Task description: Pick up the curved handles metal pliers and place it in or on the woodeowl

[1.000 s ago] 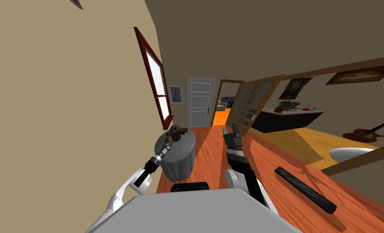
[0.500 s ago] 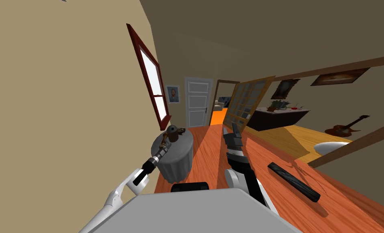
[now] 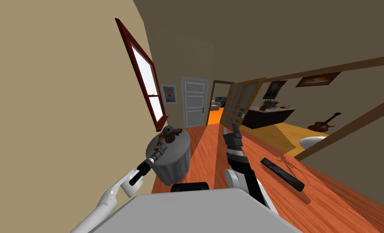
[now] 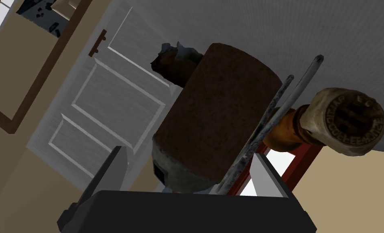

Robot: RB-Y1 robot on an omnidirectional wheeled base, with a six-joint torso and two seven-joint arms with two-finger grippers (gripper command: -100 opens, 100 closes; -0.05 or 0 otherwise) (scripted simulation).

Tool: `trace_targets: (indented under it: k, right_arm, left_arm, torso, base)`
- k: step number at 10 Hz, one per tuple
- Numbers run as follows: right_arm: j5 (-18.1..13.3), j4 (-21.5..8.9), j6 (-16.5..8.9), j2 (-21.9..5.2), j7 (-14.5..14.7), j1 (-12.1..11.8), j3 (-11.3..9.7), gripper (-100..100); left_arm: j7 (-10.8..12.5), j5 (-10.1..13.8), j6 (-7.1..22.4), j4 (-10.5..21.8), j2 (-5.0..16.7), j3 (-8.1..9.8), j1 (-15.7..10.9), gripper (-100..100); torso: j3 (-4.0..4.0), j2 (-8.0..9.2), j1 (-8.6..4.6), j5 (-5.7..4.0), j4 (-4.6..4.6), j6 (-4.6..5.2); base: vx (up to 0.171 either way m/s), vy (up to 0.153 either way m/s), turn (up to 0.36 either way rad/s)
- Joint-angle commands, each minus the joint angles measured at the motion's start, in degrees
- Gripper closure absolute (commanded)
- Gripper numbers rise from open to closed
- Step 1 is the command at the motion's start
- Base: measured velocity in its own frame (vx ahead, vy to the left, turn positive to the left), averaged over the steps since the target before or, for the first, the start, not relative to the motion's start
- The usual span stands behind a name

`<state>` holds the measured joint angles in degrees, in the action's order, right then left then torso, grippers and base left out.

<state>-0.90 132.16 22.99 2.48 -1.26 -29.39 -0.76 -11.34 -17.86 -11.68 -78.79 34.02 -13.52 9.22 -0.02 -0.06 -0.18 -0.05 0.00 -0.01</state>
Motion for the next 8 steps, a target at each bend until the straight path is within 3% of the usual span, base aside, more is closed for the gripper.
trace_targets:
  k: [1, 8]
  right_arm:
    - [0.0, 0.0, 0.0, 0.0, 0.0, 0.0, 0.0, 0]
    - [0.0, 0.0, 0.0, 0.0, 0.0, 0.0, 0.0, 0]
  left_arm:
    - [-0.4, -0.4, 0.3, 2.3, 0.0, 0.18, -0.8, -100]
    - [-2.0, -2.9, 5.9, 14.5, 5.9, 2.11, -3.9, -100]
  torso:
    - [0.0, 0.0, 0.0, 0.0, 0.0, 0.0]
    - [-0.04, -0.06, -0.15, -0.02, -0.02, 0.0]
  base:
    - [0.014, -0.036, -0.049]
    - [0.019, -0.074, -0.127]
